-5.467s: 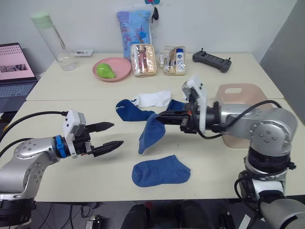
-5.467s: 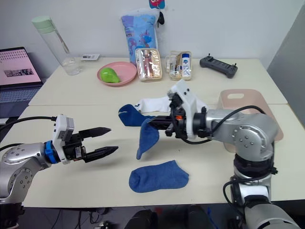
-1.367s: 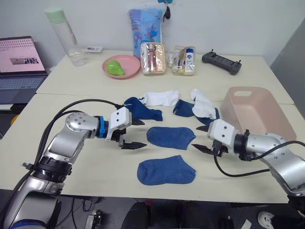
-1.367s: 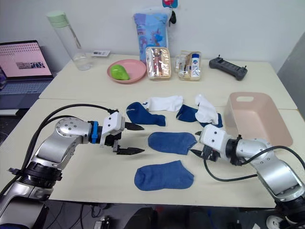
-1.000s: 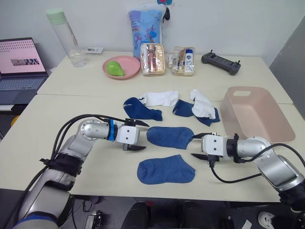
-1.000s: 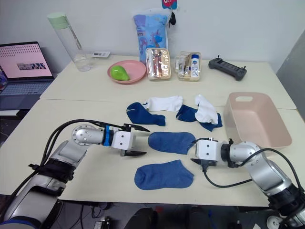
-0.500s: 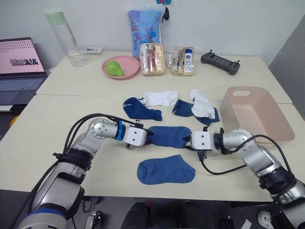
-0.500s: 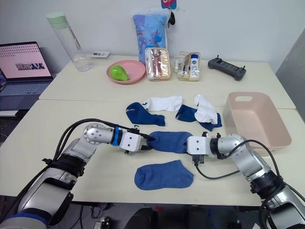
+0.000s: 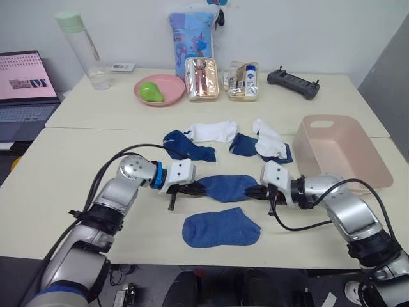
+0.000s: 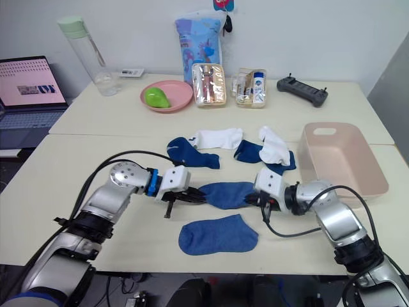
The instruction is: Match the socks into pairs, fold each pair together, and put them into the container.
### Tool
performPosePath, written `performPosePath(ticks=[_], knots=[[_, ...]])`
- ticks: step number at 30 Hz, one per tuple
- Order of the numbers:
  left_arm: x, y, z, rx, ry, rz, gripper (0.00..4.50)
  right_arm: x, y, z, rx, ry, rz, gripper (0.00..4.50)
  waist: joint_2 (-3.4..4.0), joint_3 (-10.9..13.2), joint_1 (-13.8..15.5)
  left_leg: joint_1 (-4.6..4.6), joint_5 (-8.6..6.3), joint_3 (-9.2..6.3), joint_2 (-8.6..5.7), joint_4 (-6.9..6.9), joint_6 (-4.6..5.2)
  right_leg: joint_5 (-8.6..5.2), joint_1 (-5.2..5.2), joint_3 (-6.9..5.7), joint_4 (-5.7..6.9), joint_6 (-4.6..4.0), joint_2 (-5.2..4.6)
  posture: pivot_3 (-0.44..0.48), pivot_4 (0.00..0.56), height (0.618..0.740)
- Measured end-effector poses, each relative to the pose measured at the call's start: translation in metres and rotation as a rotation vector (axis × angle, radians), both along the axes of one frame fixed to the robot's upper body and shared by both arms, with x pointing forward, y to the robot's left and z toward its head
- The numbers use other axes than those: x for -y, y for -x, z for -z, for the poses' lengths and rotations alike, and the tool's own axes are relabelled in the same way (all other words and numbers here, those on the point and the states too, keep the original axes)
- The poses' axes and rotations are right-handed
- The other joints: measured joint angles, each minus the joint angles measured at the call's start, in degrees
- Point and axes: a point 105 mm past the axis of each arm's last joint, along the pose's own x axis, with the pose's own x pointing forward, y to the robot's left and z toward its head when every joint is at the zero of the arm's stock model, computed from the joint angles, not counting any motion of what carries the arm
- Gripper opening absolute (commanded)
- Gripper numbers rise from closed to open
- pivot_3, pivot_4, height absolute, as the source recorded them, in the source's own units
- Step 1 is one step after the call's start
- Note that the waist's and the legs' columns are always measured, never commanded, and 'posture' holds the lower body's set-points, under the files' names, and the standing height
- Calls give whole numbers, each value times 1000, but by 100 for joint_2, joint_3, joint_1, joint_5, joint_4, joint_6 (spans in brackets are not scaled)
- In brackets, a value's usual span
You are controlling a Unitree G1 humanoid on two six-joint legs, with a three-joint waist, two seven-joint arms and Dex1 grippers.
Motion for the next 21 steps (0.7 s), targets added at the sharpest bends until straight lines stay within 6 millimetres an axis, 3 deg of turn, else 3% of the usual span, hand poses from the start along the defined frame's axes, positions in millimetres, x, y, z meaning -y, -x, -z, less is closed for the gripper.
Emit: performPosePath(ticks=[5,10,15,18,21], knots=[[-7,13,-30,-234,106,-103,9,2,14,-15,-230,-124,98,0,0,0,-8,3,0,-1,0,0,1,0,4,-2,-1,0,0,0,150,733],[-15,30,-31,-581,109,-206,9,-1,11,-25,-474,-222,221,0,6,3,-107,7,-1,-3,0,-3,1,0,3,-2,5,0,4,0,150,733],[-13,11,-5,-733,99,-379,9,-3,-11,-14,-562,-249,397,0,7,3,-99,4,0,0,-4,-3,1,0,-4,1,11,0,5,0,150,733],[-4,-14,9,-726,118,-472,9,-4,-30,-6,-537,-225,499,0,7,3,-104,0,0,9,-6,2,0,1,-12,10,14,-1,2,0,150,733],[0,-34,12,-677,127,-524,9,-2,-45,-3,-475,-200,560,0,7,3,-119,-14,1,21,-5,2,-2,1,-37,19,24,-1,1,0,150,733]])
